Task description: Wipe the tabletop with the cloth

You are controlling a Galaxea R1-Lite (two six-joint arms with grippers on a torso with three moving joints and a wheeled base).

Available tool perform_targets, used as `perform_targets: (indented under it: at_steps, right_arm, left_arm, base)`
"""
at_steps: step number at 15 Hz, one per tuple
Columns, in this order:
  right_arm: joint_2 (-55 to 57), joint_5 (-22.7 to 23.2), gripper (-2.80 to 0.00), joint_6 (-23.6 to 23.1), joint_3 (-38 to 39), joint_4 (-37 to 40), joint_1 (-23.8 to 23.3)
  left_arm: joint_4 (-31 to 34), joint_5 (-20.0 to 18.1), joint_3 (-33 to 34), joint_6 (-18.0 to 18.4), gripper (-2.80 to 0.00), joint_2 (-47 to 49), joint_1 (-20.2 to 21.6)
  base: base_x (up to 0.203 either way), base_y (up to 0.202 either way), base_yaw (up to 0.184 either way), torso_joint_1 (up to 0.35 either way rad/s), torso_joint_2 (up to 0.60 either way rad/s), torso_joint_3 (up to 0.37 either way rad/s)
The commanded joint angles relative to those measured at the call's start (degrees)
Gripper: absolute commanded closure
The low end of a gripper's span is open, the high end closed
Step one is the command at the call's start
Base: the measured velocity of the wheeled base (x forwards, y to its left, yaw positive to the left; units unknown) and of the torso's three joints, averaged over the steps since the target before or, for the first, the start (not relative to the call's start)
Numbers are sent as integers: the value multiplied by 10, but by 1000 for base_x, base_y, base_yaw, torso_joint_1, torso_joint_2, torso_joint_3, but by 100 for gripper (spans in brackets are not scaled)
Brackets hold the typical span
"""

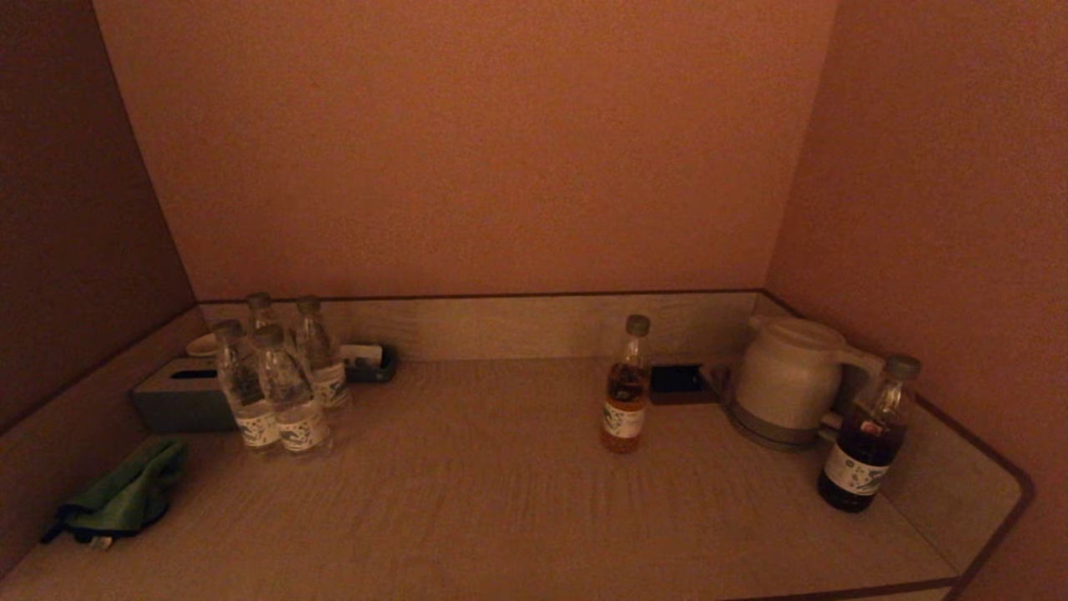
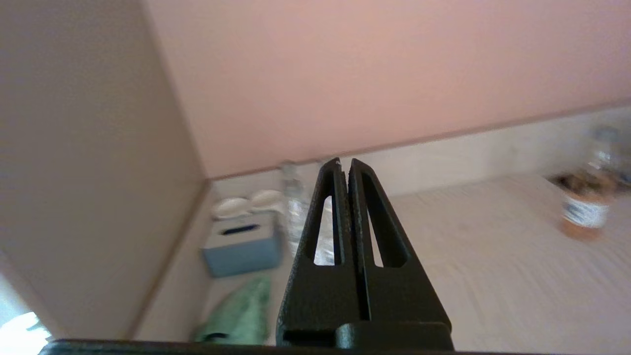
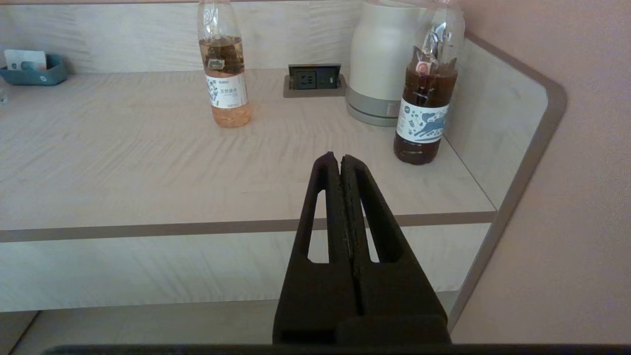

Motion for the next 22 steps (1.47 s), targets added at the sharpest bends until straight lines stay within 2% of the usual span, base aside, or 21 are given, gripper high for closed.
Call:
perform_targets:
  at_steps: [1, 2, 3, 5, 9, 13, 17, 19, 22]
  right_arm:
    - [1, 0, 0, 0, 0, 0, 0]
    - [1, 0, 0, 0, 0, 0, 0]
    - [1, 0, 0, 0, 0, 0, 0]
    - [1, 0, 0, 0, 0, 0, 0]
    - [1, 0, 0, 0, 0, 0, 0]
    - [1, 0, 0, 0, 0, 0, 0]
    - [1, 0, 0, 0, 0, 0, 0]
    - [1, 0, 0, -1, 0, 0, 0]
    - [1, 0, 0, -1, 0, 0, 0]
  left_arm:
    - [0, 10, 0, 3, 0, -15, 0]
    - [-2, 50, 6, 6, 0, -25, -1]
    - [-2, 74, 12, 8, 0, -42, -4]
    - [-2, 75, 15, 10, 0, -46, -7]
    - [26, 139, 48, 38, 0, -104, -62]
    - [29, 149, 139, 54, 0, -191, -73]
    - [78, 149, 185, 55, 0, -278, -87]
    - [94, 142, 220, 49, 0, -317, -88]
    - [85, 140, 274, 29, 0, -318, -88]
  base:
    - [0, 0, 0, 0, 0, 0]
    - [0, 0, 0, 0, 0, 0]
    - [0, 0, 0, 0, 0, 0]
    - [0, 0, 0, 0, 0, 0]
    - [0, 0, 0, 0, 0, 0]
    - [0, 0, 0, 0, 0, 0]
    - [0, 0, 0, 0, 0, 0]
    - [0, 0, 0, 0, 0, 0]
    - [0, 0, 0, 0, 0, 0]
